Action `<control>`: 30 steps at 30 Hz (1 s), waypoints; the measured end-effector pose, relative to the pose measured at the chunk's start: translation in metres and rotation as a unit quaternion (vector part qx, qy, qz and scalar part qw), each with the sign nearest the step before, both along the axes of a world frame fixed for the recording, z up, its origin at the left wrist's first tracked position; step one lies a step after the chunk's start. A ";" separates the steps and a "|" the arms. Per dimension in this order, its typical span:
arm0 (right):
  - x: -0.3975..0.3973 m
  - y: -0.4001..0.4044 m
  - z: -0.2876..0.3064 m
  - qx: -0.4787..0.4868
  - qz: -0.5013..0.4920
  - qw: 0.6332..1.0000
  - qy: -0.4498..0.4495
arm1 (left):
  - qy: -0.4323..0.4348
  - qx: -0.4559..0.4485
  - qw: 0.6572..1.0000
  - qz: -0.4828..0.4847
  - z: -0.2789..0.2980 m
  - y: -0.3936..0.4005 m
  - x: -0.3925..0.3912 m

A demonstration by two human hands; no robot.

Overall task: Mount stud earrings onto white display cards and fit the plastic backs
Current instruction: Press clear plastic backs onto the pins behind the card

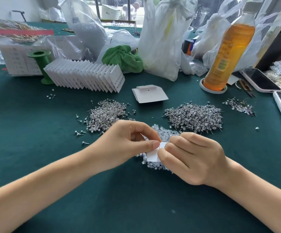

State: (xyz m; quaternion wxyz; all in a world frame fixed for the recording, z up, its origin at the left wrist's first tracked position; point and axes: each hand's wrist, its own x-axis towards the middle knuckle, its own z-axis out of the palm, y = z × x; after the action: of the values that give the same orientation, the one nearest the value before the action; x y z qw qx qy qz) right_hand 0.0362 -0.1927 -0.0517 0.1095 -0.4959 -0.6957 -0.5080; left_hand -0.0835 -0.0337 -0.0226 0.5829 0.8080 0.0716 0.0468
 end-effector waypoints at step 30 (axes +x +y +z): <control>-0.004 -0.004 0.009 -0.065 -0.030 0.988 0.135 | -0.009 -0.004 1.000 0.018 0.004 0.005 0.002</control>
State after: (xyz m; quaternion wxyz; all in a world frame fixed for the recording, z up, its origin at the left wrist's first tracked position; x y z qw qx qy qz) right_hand 0.0326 -0.1964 -0.0428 0.1544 -0.5867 -0.6909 -0.3931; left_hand -0.0819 -0.0291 -0.0188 0.5857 0.8039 0.0813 0.0639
